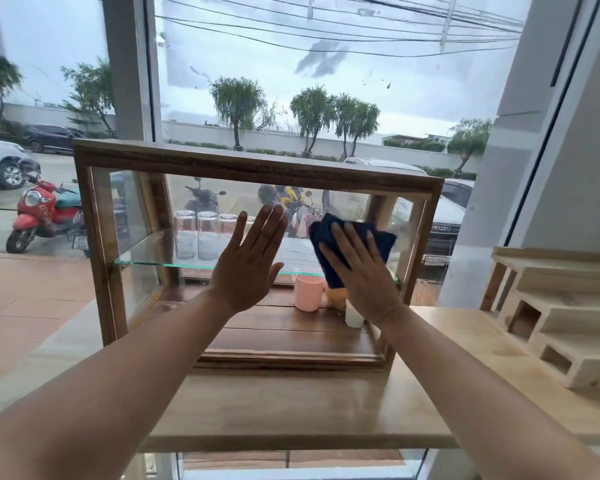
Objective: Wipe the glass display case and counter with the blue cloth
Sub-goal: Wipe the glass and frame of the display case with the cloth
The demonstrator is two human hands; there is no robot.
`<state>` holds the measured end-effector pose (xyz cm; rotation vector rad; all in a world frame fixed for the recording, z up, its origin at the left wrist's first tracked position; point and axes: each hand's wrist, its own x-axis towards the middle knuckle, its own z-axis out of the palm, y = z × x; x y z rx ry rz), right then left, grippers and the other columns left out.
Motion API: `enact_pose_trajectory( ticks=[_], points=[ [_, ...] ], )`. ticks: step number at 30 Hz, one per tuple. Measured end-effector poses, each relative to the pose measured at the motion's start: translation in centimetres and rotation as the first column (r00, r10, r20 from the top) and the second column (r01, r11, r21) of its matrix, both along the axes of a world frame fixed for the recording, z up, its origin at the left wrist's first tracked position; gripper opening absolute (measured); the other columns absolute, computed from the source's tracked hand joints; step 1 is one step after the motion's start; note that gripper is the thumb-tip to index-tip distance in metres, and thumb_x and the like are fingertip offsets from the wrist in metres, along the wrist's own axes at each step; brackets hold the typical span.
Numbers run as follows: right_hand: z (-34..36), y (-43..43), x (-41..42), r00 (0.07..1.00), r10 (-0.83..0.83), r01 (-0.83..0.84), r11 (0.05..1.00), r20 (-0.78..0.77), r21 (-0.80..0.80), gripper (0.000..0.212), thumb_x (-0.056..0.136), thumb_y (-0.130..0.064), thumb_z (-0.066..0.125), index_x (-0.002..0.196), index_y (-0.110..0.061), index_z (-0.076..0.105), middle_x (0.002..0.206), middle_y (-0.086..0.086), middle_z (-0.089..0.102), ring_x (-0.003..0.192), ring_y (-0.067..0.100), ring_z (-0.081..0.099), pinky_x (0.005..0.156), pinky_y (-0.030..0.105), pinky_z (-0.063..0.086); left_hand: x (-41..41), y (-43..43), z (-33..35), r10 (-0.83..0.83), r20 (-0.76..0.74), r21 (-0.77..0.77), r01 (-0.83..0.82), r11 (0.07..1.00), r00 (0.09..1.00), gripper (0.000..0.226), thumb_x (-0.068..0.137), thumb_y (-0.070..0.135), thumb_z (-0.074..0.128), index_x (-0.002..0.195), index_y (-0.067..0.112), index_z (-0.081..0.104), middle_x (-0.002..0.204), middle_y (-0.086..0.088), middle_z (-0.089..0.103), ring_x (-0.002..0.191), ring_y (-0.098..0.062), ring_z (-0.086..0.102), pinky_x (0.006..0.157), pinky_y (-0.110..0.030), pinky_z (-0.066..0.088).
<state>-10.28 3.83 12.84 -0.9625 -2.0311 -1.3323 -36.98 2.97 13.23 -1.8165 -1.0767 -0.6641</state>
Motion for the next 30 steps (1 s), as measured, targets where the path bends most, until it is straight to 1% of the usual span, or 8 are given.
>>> enact_pose_trajectory(
  ticks=[3, 6, 9, 11, 14, 22, 27, 30],
  points=[
    [-6.1, -0.7, 2.6, 0.932, 0.024, -0.002, 0.998, 0.361, -0.061, 0.068, 0.087, -0.016, 0.062, 0.151, -0.018, 0.040, 0.160, 0.011, 0.031, 0.147, 0.031, 0.029, 0.120, 0.054, 0.022, 0.4, -0.2, -0.4, 0.027, -0.006, -0.031, -0.027, 0.999, 1.000, 0.089, 0.097, 0.050, 0.051, 0.160, 0.000, 0.012, 0.169, -0.019, 0.006, 0.156, -0.037, 0.007, 0.123, -0.061, 0.014],
    [-6.7, -1.3, 6.3, 0.885, -0.009, 0.046, 0.997, 0.465, -0.069, 0.075, 0.084, -0.016, 0.069, 0.152, -0.018, 0.038, 0.160, 0.011, 0.032, 0.147, 0.029, 0.029, 0.121, 0.052, 0.025, 0.3, -0.1, -0.4, 0.055, -0.018, -0.032, -0.055, 0.998, 0.998, 0.091, 0.096, 0.054, 0.050, 0.160, 0.001, 0.012, 0.169, -0.018, 0.004, 0.156, -0.037, 0.006, 0.122, -0.064, 0.014],
    [-2.3, -0.9, 7.3, 0.992, -0.074, 0.076, 0.997, 0.104, -0.010, 0.075, 0.086, -0.004, 0.060, 0.154, -0.018, 0.031, 0.160, 0.019, 0.026, 0.149, 0.036, 0.021, 0.120, 0.054, 0.022, 0.2, 0.1, -0.5, 0.057, -0.013, -0.030, -0.058, 0.998, 0.998, 0.091, 0.096, 0.053, 0.051, 0.160, 0.001, 0.012, 0.169, -0.018, 0.003, 0.157, -0.036, 0.005, 0.121, -0.065, 0.013],
    [1.4, -0.5, 5.7, 0.970, -0.083, 0.081, 0.997, -0.228, -0.017, 0.076, 0.085, 0.002, 0.060, 0.154, -0.014, 0.032, 0.161, 0.023, 0.021, 0.150, 0.040, 0.017, 0.121, 0.057, 0.019, 0.3, 0.3, -0.7, 0.060, -0.005, -0.035, -0.060, 0.998, 0.998, 0.091, 0.095, 0.051, 0.050, 0.160, 0.001, 0.010, 0.169, -0.018, 0.001, 0.157, -0.036, 0.003, 0.122, -0.065, 0.011],
    [3.0, -0.3, 1.4, 0.913, -0.024, 0.028, 1.000, -0.406, 0.003, 0.069, 0.089, -0.003, 0.058, 0.153, -0.009, 0.034, 0.161, 0.024, 0.017, 0.150, 0.042, 0.013, 0.120, 0.061, 0.016, 0.6, 0.5, -1.0, 0.066, 0.009, -0.028, -0.066, 0.997, 0.998, 0.092, 0.094, 0.049, 0.051, 0.160, 0.001, 0.009, 0.169, -0.019, 0.000, 0.157, -0.037, 0.002, 0.122, -0.065, 0.009],
    [-8.1, -0.9, 5.2, 0.934, 0.026, 0.010, 0.995, 0.355, -0.098, 0.073, 0.087, -0.013, 0.062, 0.154, -0.018, 0.033, 0.163, 0.011, 0.022, 0.150, 0.030, 0.023, 0.122, 0.051, 0.013, 0.2, 0.4, -0.8, 0.094, -0.032, -0.017, -0.095, 0.995, 0.995, 0.097, 0.094, 0.053, 0.052, 0.161, 0.003, 0.002, 0.170, -0.017, -0.004, 0.157, -0.035, -0.001, 0.122, -0.065, 0.009],
    [-2.6, -0.5, 7.9, 0.989, -0.119, 0.117, 0.993, -0.091, -0.023, 0.071, 0.086, -0.005, 0.054, 0.154, -0.014, 0.034, 0.162, 0.021, 0.018, 0.149, 0.039, 0.020, 0.121, 0.057, 0.016, 0.4, 0.5, -0.9, 0.114, -0.024, -0.022, -0.115, 0.993, 0.993, 0.099, 0.092, 0.050, 0.057, 0.161, 0.003, 0.004, 0.170, -0.017, -0.004, 0.157, -0.035, -0.002, 0.122, -0.065, 0.007],
    [0.9, -0.3, 3.0, 0.895, -0.096, 0.086, 0.995, -0.436, -0.044, 0.067, 0.086, -0.002, 0.052, 0.151, -0.004, 0.037, 0.158, 0.031, 0.022, 0.148, 0.045, 0.019, 0.121, 0.058, 0.017, 0.7, 0.3, -0.8, 0.121, -0.025, -0.025, -0.122, 0.992, 0.992, 0.100, 0.092, 0.050, 0.058, 0.161, 0.002, 0.005, 0.170, -0.018, -0.003, 0.157, -0.036, -0.002, 0.122, -0.066, 0.007]
  ],
)
